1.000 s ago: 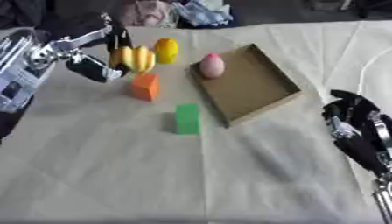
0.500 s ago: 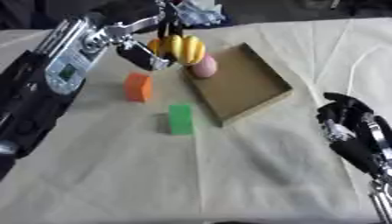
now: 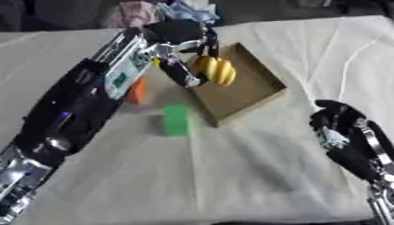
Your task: Pick up objects on the table and place them in the box.
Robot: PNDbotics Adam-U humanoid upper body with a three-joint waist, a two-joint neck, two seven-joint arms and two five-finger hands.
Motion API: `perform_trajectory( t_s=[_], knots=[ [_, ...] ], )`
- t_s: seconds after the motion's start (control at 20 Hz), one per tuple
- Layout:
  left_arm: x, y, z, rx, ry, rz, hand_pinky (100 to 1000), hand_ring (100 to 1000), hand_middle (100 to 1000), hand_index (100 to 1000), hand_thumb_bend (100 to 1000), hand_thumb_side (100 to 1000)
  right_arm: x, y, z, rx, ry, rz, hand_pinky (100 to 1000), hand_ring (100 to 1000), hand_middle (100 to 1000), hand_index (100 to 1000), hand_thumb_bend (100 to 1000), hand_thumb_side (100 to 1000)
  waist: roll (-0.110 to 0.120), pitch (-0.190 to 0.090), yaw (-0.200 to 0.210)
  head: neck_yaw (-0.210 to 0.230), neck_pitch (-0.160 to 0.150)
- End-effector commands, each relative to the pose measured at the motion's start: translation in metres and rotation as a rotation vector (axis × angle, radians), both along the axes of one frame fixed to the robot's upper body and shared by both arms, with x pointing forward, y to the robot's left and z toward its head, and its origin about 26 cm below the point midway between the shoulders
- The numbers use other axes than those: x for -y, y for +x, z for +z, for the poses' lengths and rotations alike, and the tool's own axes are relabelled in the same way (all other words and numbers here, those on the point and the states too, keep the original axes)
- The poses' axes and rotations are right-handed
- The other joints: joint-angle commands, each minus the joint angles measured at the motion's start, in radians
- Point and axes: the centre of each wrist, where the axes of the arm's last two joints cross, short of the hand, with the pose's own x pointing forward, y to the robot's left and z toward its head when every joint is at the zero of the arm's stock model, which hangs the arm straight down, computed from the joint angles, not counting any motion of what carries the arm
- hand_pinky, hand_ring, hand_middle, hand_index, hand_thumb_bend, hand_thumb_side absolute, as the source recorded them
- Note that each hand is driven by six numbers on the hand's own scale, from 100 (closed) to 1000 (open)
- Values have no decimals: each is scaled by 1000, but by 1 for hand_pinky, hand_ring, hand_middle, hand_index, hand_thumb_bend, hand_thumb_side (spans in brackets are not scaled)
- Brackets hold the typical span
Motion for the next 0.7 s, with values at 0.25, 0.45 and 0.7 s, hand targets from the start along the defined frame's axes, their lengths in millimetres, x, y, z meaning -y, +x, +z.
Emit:
perform_trajectory(
  t_s=[0.25,0.45,0.7],
  knots=[
    [11,1,-7,14,70,-61,727,669,686,757,334,100,0,1,5,12,-4,14,651,637,596,789,100,515,-8,-15,-8,3,4],
    [9,2,-16,-7,107,-76,746,696,713,776,373,100,0,1,3,1,-11,18,651,637,595,784,100,521,-9,-13,-8,-2,4],
    [6,2,-15,-19,169,-73,766,741,776,827,415,129,0,1,3,2,-6,16,650,637,595,784,100,519,-10,-15,-6,-3,4]
  ],
)
